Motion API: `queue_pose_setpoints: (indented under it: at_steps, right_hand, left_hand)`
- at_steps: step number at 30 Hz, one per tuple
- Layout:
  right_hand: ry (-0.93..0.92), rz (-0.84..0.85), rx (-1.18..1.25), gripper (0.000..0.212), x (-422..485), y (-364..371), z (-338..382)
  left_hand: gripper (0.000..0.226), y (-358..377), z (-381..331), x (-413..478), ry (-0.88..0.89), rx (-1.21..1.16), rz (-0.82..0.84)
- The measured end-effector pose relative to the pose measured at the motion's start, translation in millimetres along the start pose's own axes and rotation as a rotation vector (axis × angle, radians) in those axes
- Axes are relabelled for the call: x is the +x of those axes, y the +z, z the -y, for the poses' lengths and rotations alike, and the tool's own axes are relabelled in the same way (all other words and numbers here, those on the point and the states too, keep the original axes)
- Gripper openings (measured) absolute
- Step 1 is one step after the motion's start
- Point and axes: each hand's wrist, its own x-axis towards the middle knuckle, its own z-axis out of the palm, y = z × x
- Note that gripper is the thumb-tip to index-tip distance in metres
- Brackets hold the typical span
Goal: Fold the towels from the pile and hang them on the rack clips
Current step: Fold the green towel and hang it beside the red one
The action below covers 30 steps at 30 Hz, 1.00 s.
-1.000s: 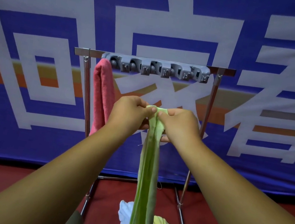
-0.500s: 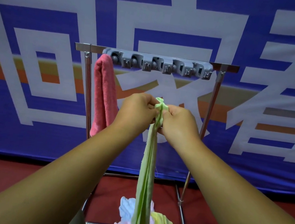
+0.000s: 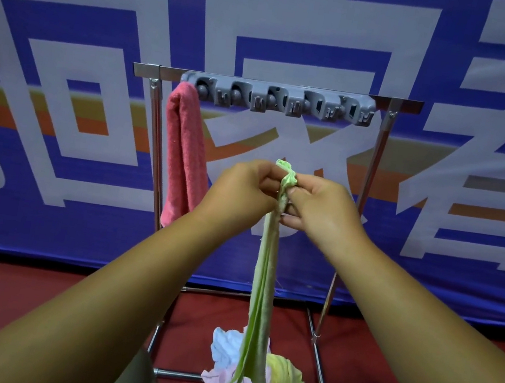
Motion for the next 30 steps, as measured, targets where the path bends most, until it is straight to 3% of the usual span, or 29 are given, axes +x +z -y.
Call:
queue_pose_setpoints:
  at_steps: [4,8,15,18,23,26,30]
  right_hand:
    - [0.009,0.020,0.027,0.037,-4,-8,-1]
    - [-0.011,0.051,0.034,0.037,-10,-8,-4]
    - [-0.065,0.011,-0.127,0.028,-6,-5,-22]
    - [-0.098,0.050,-0.154,0.038,-9,-9,-33]
    - [-0.008,0.204,0.025,0.049,-4,-23,-51]
    - [0.050,0.217,0.232,0.039,3,-30,-59]
    - [0.071,0.207,0.267,0.028,5,-32,-58]
  left_hand:
    - [0.043,-6,-1,-2,-0.039,-0.157,0.054]
    - [0.020,-4,1,-4,-0.104,-0.314,0.049]
    - [0.016,5,16,1,-0.097,-0.231,-0.019]
    - [0.016,4,24,4,-0.106,-0.218,-0.001]
    - [0.017,-2,26,5,-0.082,-0.190,0.041]
    - [0.016,-6,26,8,-0.087,-0.205,0.028]
    - [0.017,-9,29,13,-0.105,-0.217,-0.029]
